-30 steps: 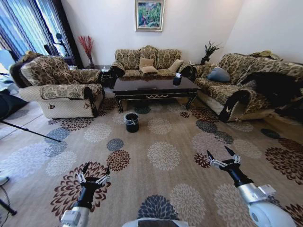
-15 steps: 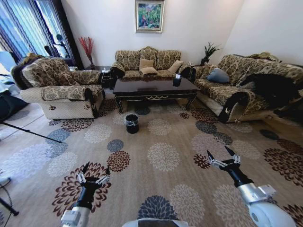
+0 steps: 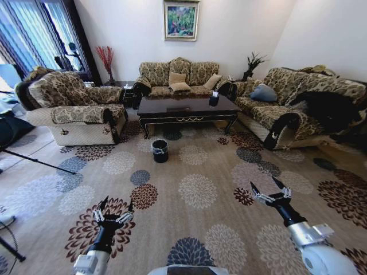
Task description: Move to the front of the table and pick up the trash from the floor, then place it into the trash bin.
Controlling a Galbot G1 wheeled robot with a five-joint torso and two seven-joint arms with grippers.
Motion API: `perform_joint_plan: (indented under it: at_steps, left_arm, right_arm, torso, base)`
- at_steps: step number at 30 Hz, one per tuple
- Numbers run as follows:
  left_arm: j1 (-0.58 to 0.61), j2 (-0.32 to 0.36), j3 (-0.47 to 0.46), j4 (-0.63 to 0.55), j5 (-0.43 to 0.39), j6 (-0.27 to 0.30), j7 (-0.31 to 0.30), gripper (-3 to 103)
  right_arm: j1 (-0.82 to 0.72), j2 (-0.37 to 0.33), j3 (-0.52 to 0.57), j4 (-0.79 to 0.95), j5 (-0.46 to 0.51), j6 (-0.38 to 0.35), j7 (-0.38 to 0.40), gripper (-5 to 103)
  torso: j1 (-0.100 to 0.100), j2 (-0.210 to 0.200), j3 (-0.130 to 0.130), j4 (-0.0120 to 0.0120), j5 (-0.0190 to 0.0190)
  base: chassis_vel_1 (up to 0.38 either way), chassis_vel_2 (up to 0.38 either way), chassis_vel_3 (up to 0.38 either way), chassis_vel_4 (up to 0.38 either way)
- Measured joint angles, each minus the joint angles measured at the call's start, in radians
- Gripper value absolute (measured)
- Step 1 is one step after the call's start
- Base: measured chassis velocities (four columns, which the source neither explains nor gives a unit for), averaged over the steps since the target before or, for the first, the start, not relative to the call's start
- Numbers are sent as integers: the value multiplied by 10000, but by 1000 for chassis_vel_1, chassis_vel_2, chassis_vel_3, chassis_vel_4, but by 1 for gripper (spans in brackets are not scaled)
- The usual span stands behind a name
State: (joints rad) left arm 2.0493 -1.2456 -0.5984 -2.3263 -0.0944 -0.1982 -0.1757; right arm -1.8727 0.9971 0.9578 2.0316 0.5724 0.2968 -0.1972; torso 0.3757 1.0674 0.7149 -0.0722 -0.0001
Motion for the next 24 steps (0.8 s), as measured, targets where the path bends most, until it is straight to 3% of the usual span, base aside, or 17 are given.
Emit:
perform_joint_plan:
  at_steps: [11,24]
  left_arm:
    - [0,0,0,0,0,0,-1,100]
    - [0,0,0,0,0,0,0,100]
  right_arm:
    - [0,0,0,0,0,0,0,100]
    - [0,0,0,0,0,0,0,100]
  torso:
    - [233,530,293,-1,0]
    - [270,605,336,0,0]
  base:
    - [0,0,0,0]
    - [0,0,0,0]
